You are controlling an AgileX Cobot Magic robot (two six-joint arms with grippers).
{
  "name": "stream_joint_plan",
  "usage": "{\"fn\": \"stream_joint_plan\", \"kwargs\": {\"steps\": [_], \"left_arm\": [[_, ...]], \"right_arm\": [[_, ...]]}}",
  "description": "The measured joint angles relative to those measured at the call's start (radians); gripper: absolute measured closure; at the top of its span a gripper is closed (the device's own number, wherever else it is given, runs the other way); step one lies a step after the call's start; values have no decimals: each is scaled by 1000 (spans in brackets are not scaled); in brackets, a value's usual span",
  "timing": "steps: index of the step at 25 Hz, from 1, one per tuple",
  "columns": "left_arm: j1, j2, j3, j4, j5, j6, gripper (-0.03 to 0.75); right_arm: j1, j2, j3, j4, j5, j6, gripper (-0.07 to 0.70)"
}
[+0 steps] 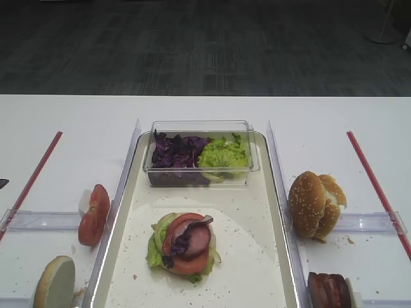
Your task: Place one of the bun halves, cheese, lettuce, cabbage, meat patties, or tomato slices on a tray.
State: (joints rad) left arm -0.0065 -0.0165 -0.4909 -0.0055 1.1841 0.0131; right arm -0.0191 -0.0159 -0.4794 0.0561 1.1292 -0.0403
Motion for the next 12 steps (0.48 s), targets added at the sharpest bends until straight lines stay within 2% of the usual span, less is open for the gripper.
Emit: {"fn": "stream_joint_plan", "kwargs": {"steps": [12], "left_arm": [[0, -1, 0, 0, 0, 0, 223]], "right_arm": [[0, 0, 0, 0, 0, 0, -46]]}}
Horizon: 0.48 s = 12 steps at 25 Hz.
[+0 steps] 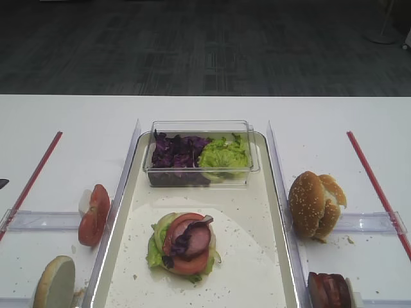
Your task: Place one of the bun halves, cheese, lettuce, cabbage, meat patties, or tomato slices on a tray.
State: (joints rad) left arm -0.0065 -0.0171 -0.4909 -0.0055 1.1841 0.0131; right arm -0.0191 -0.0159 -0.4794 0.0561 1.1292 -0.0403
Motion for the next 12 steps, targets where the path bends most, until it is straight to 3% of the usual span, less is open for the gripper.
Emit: {"fn": "stream_joint_plan", "kwargs": {"steps": [12], "left_arm": [[0, 0, 0, 0, 0, 0, 223]], "right_arm": [[0, 0, 0, 0, 0, 0, -46]]}}
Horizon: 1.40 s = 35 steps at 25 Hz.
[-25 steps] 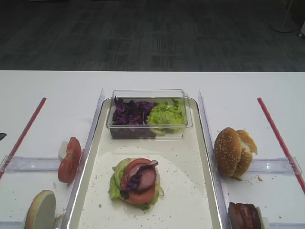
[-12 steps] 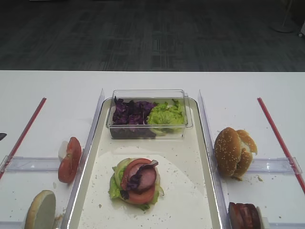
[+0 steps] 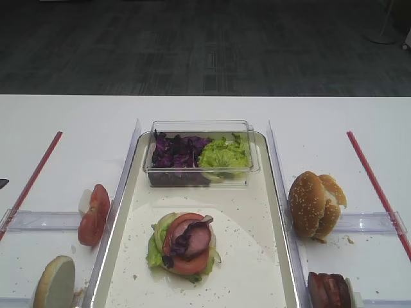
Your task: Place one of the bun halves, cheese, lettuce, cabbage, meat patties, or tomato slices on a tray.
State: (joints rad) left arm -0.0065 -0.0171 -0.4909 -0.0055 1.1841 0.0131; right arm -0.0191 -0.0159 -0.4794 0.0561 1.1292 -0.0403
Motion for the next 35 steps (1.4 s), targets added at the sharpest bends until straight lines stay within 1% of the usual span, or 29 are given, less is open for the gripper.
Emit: {"fn": "stream_joint_plan", "kwargs": {"steps": [35], "left_arm": [[0, 0, 0, 6, 0, 2, 223]], "right_arm": [[0, 0, 0, 0, 0, 0, -46]]}}
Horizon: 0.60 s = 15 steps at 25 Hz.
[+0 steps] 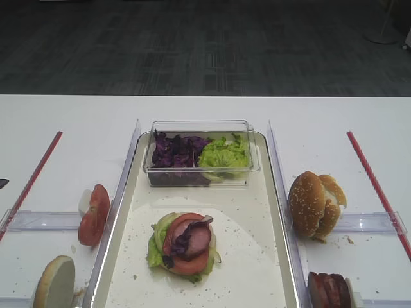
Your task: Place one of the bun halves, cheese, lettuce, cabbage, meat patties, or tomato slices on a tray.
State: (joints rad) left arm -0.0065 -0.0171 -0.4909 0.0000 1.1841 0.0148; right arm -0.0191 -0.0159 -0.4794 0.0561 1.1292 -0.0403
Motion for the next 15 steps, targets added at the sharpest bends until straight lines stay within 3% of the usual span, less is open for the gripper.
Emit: {"fn": "stream_joint_plan", "kwargs": {"steps": [15], "left_arm": [[0, 0, 0, 0, 0, 0, 223]], "right_arm": [[0, 0, 0, 0, 0, 0, -46]]}}
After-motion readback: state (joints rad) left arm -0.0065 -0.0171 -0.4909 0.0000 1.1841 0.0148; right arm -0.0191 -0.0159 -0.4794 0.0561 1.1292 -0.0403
